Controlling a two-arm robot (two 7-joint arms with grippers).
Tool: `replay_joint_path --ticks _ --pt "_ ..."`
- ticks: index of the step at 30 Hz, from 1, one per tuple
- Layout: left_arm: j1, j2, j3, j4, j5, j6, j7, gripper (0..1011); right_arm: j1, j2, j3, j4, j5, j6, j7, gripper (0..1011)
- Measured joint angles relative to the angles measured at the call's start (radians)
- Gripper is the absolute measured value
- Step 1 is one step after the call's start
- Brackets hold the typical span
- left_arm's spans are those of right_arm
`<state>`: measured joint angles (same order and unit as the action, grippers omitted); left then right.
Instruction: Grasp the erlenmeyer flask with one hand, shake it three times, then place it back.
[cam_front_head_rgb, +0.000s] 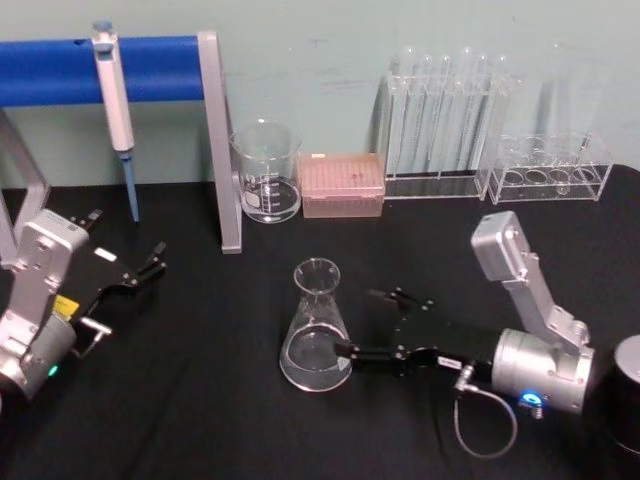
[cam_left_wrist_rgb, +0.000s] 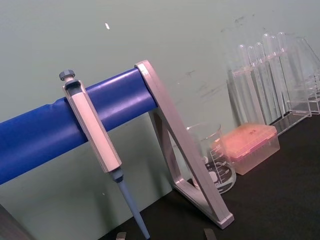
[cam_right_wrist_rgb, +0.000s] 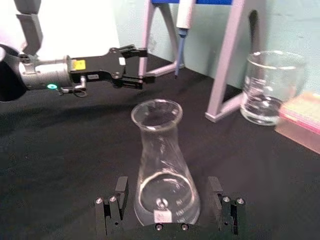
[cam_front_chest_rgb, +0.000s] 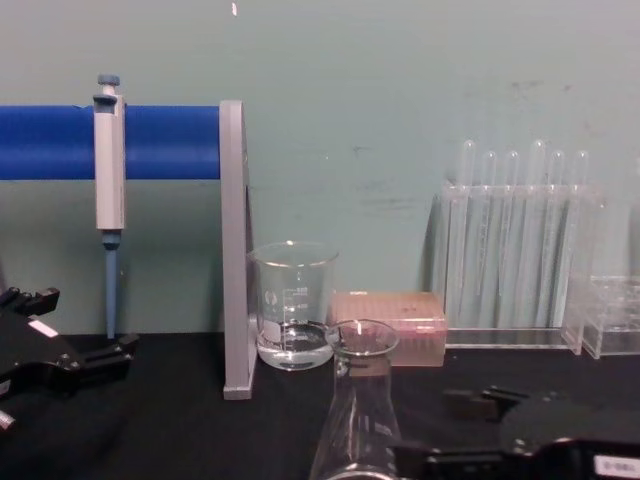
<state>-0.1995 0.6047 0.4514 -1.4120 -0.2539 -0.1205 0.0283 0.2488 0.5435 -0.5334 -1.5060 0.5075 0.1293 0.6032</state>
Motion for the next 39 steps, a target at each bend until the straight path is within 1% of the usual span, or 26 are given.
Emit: replay_joint_path --ticks 2,6,10,12,13,16,17,20,22,24,25,27,28,30,31,33,36,39 --pt "0.000 0.000 0.000 0.000 0.000 0.000 0.000 1001 -0.013 0.013 0.010 -0.013 0.008 0.009 -0.016 1003" --pt "0.000 0.000 0.000 0.000 0.000 0.000 0.000 1001 -0.030 0.026 0.034 -0.029 0.016 0.017 -0.052 1003" --pt "0.000 0.000 0.000 0.000 0.000 0.000 0.000 1001 -0.038 0.026 0.059 -0.037 0.016 0.015 -0.097 1002" --pt "0.000 0.000 0.000 0.000 0.000 0.000 0.000 1001 -0.040 0.017 0.076 -0.039 0.009 0.005 -0.131 1002" --pt "0.000 0.000 0.000 0.000 0.000 0.000 0.000 1001 -0.042 0.008 0.086 -0.040 -0.003 -0.003 -0.156 1003" --pt "0.000 0.000 0.000 0.000 0.000 0.000 0.000 1001 -0.043 -0.008 0.100 -0.044 -0.027 -0.013 -0.203 1003" --pt "0.000 0.000 0.000 0.000 0.000 0.000 0.000 1001 -0.043 -0.020 0.107 -0.045 -0.044 -0.019 -0.229 1003" --pt "0.000 0.000 0.000 0.000 0.000 0.000 0.000 1001 -0.043 -0.041 0.116 -0.045 -0.069 -0.030 -0.273 1003" --pt "0.000 0.000 0.000 0.000 0.000 0.000 0.000 1001 -0.043 -0.062 0.124 -0.045 -0.095 -0.046 -0.313 1003" --pt "0.000 0.000 0.000 0.000 0.000 0.000 0.000 1001 -0.044 -0.075 0.128 -0.044 -0.112 -0.060 -0.337 1003" --pt "0.000 0.000 0.000 0.000 0.000 0.000 0.000 1001 -0.044 -0.090 0.132 -0.042 -0.133 -0.075 -0.365 1002" --pt "0.000 0.000 0.000 0.000 0.000 0.000 0.000 1001 -0.044 -0.103 0.134 -0.039 -0.156 -0.092 -0.392 1003" --pt "0.000 0.000 0.000 0.000 0.000 0.000 0.000 1001 -0.044 -0.116 0.135 -0.035 -0.179 -0.108 -0.416 1003" --pt "0.000 0.000 0.000 0.000 0.000 0.000 0.000 1001 -0.044 -0.126 0.136 -0.030 -0.199 -0.121 -0.434 1003" --pt "0.000 0.000 0.000 0.000 0.000 0.000 0.000 1001 -0.044 -0.136 0.137 -0.022 -0.220 -0.134 -0.454 1003" --pt "0.000 0.000 0.000 0.000 0.000 0.000 0.000 1001 -0.044 -0.149 0.139 -0.010 -0.242 -0.145 -0.475 1002" --pt "0.000 0.000 0.000 0.000 0.000 0.000 0.000 1001 -0.044 -0.163 0.143 0.011 -0.261 -0.148 -0.491 1003" --pt "0.000 0.000 0.000 0.000 0.000 0.000 0.000 1001 -0.044 -0.170 0.144 0.031 -0.271 -0.146 -0.496 1002"
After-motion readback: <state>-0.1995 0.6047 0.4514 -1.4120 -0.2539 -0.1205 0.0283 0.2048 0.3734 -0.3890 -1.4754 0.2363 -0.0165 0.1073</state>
